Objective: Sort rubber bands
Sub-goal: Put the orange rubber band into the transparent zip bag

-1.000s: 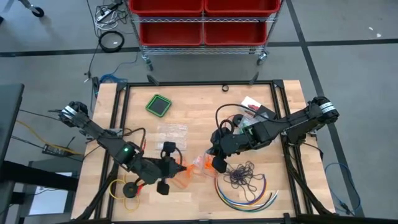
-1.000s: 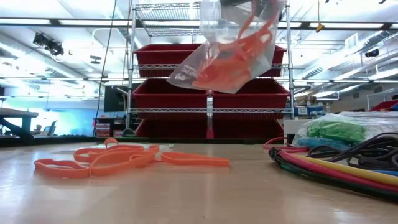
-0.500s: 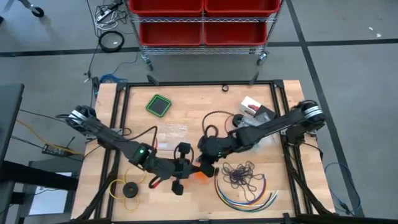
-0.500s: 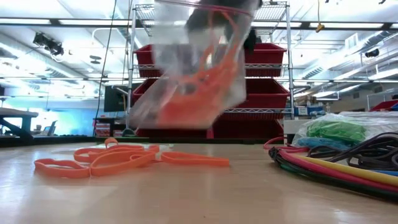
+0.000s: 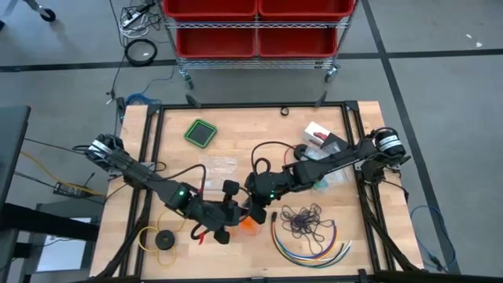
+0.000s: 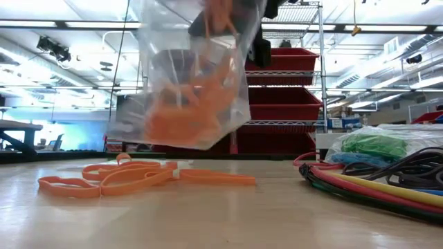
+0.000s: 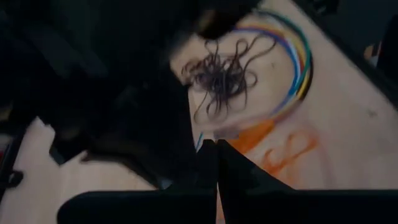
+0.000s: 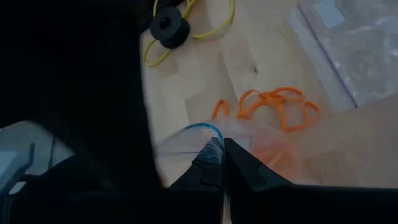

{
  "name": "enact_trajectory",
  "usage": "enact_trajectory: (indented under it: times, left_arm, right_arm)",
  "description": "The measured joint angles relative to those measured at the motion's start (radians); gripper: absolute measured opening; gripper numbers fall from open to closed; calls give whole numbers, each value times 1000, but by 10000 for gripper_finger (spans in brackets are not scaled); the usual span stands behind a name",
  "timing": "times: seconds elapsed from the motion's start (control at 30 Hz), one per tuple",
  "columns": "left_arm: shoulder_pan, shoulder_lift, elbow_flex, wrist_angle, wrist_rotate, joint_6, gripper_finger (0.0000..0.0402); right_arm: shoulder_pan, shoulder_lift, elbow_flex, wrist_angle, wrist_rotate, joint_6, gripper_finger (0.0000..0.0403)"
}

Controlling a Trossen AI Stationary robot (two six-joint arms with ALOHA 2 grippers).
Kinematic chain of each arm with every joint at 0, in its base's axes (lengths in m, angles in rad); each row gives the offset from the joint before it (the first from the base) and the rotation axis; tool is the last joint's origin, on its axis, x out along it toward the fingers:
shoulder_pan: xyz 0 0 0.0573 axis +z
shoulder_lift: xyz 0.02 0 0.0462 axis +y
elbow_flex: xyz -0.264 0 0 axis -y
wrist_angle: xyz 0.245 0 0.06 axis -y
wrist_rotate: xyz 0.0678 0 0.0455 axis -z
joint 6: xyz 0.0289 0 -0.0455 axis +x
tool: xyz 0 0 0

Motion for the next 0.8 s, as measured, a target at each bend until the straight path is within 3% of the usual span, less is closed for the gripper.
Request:
enact_trajectory:
  times: [0.33, 0.67, 0.8]
  left_arm:
    - [-7, 0, 0, -71, -18, -36, 22]
    - [-14, 0, 0, -57, -23, -59, 212]
    - [-15, -1, 13, -41, -24, -59, 263]
  right_arm:
    - [-4, 0, 0, 14, -46, 2, 0]
    - [-14, -20, 0, 5, -70, 11, 0]
    - [-19, -41, 0, 1, -72, 10, 0]
